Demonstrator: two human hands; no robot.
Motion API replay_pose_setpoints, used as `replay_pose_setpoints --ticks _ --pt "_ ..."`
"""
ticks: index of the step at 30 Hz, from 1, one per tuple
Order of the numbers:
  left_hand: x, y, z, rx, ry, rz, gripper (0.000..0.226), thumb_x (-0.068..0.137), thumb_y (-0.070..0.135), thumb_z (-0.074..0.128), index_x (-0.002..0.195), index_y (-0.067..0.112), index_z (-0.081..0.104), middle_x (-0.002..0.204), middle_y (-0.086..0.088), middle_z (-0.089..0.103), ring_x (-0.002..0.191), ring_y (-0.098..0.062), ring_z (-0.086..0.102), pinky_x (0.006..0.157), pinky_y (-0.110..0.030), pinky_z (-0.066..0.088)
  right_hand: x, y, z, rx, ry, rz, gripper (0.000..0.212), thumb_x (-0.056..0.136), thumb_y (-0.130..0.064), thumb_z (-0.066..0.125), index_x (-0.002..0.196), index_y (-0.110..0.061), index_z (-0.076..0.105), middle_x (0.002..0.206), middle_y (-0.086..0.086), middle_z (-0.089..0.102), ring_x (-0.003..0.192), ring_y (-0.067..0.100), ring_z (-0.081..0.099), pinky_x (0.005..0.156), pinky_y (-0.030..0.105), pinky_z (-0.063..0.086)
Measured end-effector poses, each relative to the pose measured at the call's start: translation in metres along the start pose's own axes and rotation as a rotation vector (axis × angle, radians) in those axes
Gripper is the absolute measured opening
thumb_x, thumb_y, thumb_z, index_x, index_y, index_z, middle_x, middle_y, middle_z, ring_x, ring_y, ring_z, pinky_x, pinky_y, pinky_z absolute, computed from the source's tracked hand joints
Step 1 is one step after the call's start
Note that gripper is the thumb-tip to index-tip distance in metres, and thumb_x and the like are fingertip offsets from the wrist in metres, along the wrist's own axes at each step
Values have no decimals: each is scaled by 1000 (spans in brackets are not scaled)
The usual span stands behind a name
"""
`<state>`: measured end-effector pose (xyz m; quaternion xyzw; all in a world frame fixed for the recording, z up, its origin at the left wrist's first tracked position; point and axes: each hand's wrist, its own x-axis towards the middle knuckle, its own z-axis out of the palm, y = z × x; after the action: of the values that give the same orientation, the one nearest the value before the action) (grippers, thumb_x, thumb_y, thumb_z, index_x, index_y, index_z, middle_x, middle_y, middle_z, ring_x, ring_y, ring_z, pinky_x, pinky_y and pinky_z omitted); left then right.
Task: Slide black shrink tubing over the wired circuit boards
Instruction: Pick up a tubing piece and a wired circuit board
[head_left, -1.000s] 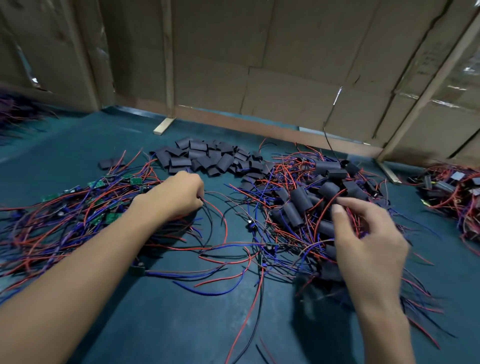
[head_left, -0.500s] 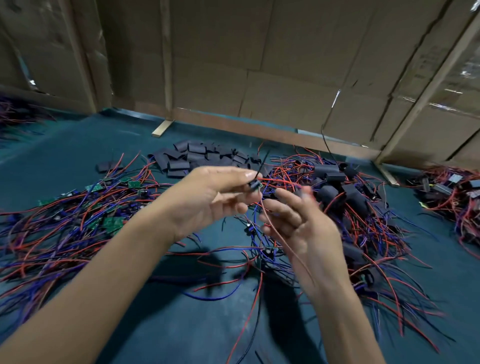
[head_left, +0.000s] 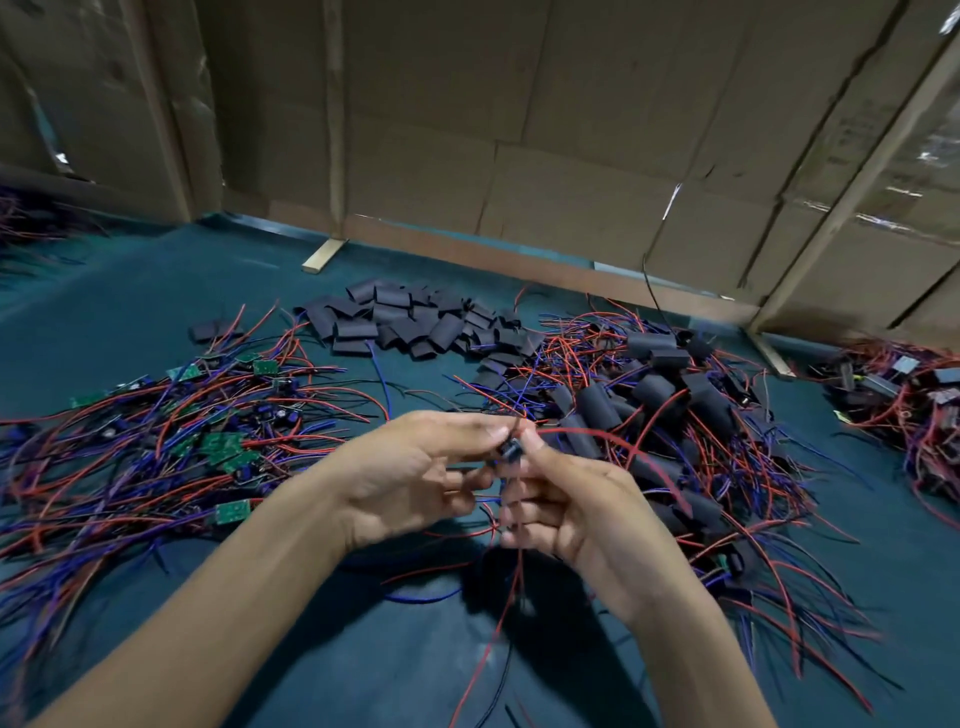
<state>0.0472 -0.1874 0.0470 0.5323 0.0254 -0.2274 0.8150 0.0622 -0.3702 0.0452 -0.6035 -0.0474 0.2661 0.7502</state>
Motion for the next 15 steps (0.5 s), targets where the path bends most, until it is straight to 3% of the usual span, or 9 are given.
replay_pose_setpoints --ticks 4,7,9,13,15 --pt "-3 -1 3 93 38 107 29 89 17 69 117 10 74 95 -4 70 74 -9 60 59 -18 46 -4 3 0 16 -53 -7 22 73 -20 86 86 -4 80 87 16 74 67 22 71 61 34 61" --pt "-9 3 1 240 5 183 29 88 1 68 115 9 74 94 -8 68 76 -11 62 61 -20 50 -7 1 0 25 -35 0 31 72 -23 84 91 1 77 86 20 73 66 25 72 58 34 61" --pt "-13 6 0 332 -51 189 32 82 4 70 111 13 76 101 -6 70 82 -9 62 63 -19 50 -11 1 1 16 -55 19 32 75 -22 86 92 2 74 83 19 72 62 23 69 53 32 58" --pt "-16 7 -1 429 -57 170 17 81 16 79 97 16 76 88 -1 67 70 -7 54 56 -16 41 -17 -1 3 1 -87 39 19 76 -25 81 76 -7 73 79 20 69 40 14 53 35 19 37" --pt "-15 5 0 296 -62 143 12 82 16 79 92 14 73 76 1 58 62 -6 47 54 -16 39 -19 -1 2 -8 -100 50 24 77 -27 80 76 -5 71 77 21 68 33 9 38 36 12 24"
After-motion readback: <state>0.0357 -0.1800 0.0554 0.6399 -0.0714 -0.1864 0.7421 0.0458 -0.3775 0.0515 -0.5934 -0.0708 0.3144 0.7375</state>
